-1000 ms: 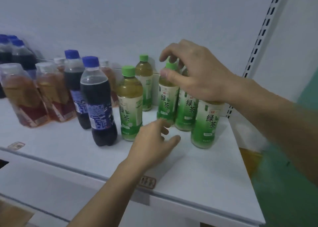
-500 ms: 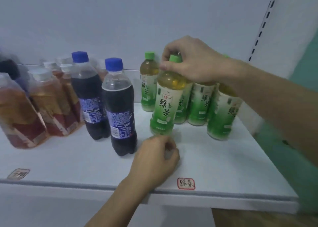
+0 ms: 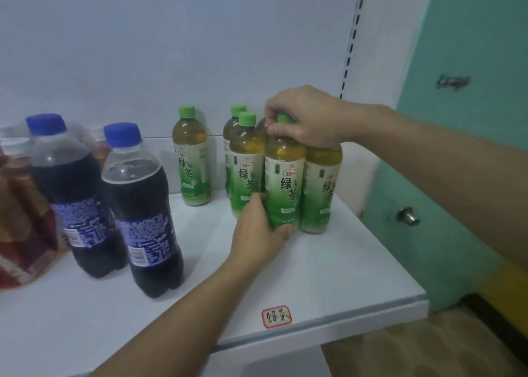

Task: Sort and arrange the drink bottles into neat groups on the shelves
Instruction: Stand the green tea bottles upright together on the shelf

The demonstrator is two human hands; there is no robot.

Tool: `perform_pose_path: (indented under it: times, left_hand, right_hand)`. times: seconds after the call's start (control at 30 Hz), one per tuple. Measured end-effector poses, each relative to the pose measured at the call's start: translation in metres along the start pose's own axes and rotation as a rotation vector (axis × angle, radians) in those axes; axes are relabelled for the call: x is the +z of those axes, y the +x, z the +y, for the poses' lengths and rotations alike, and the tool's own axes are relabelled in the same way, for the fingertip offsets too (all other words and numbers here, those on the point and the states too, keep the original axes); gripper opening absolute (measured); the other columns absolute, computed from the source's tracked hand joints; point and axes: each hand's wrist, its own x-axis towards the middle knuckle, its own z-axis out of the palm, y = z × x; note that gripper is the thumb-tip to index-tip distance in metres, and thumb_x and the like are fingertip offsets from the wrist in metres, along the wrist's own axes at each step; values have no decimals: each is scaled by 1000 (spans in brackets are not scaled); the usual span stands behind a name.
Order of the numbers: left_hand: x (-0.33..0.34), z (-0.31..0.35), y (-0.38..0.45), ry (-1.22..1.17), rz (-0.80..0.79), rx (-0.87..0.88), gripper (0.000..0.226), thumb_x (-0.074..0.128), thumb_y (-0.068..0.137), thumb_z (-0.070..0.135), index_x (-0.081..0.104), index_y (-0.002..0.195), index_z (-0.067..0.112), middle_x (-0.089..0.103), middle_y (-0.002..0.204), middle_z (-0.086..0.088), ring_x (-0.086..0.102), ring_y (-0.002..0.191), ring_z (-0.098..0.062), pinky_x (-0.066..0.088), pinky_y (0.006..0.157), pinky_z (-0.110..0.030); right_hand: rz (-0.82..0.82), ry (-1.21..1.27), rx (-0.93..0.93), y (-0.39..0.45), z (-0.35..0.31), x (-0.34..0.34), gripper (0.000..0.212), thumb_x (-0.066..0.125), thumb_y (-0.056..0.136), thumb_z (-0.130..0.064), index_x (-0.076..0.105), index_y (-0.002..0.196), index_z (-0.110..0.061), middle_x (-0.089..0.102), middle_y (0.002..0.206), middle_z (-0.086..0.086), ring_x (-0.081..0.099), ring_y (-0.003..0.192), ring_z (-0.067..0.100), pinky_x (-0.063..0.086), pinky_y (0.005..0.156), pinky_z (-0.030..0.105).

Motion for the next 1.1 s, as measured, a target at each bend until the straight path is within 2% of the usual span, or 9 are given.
perform_pose_path:
  times: [0.1, 0.23, 0.4, 0.5, 0.57, 0.7, 0.83, 0.97, 1.1]
  left_hand:
    - [5, -4, 0, 152, 19, 50, 69, 84, 77, 46, 45, 131, 28, 63, 131, 6, 62, 116, -22, 52, 98, -50]
    - [6, -4, -4, 242, -2, 69, 71, 81, 78, 54, 43, 132, 28, 61, 132, 4, 58, 119, -22, 48, 101, -49]
    - [-3, -1, -9, 255, -92, 31, 98, 87, 70, 53, 34, 148, 25, 51, 147, -1, 51, 133, -26, 45, 108, -47]
    - [-14, -8, -21, 280, -151, 67, 94, 80, 80, 46, 26, 153, 24, 43, 152, -2, 44, 138, -25, 42, 113, -44]
    - [-24, -18, -31, 295, -157, 78, 82, 71, 87, 43, 25, 153, 23, 43, 150, -3, 43, 138, -23, 40, 113, -41]
    - [-40, -33, -50, 248, -133, 87, 76, 66, 91, 37, 25, 154, 28, 43, 148, 0, 43, 137, -17, 37, 111, -32]
    - [-45, -25, -58, 139, 56, 90, 74, 64, 92, 29, 28, 155, 27, 41, 151, 4, 43, 137, -14, 32, 107, -24]
    - [-49, -14, -66, 138, 349, 321, 57, 62, 86, 18, 46, 141, 22, 50, 137, 5, 47, 129, -11, 46, 109, -37]
    - [-46, -5, -71, 130, 529, 378, 79, 66, 80, 8, 34, 152, 14, 30, 156, -8, 32, 146, -25, 29, 119, -43]
  right_hand:
    - [-66, -44, 19, 2, 2, -6, 10, 65, 98, -33, 61, 90, -29, 57, 87, -19, 55, 89, 14, 36, 75, 29]
    - [-255, -149, 74, 15, -13, -20, 17, 67, 95, -39, 59, 82, -32, 66, 89, -10, 61, 86, 15, 44, 69, 30]
    - [10, -30, -13, 81, -52, -14, 30, 56, 99, -47, 62, 119, -25, 65, 113, -3, 58, 103, 21, 40, 83, 32]
    - [-28, -11, 57, 132, -72, 14, 49, 50, 102, -47, 50, 143, -20, 58, 139, 8, 54, 126, 29, 43, 97, 35]
    - [-61, -28, 124, 151, -80, 37, 49, 50, 102, -45, 54, 140, -14, 59, 139, 13, 56, 124, 33, 47, 102, 40]
    - [35, 47, 144, 160, -93, 62, 34, 63, 97, -38, 63, 118, -11, 65, 121, 14, 62, 108, 32, 53, 92, 41]
    - [95, 81, 74, 135, -92, 45, 19, 66, 95, -31, 69, 106, -16, 67, 115, 8, 61, 103, 24, 46, 80, 29]
    - [202, 125, 30, 88, -87, 9, 15, 64, 96, -35, 69, 98, -21, 60, 108, -1, 51, 98, 14, 34, 78, 24]
    - [181, 146, -28, 52, -85, -8, 11, 64, 98, -35, 66, 91, -27, 64, 105, -6, 55, 99, 12, 37, 71, 20]
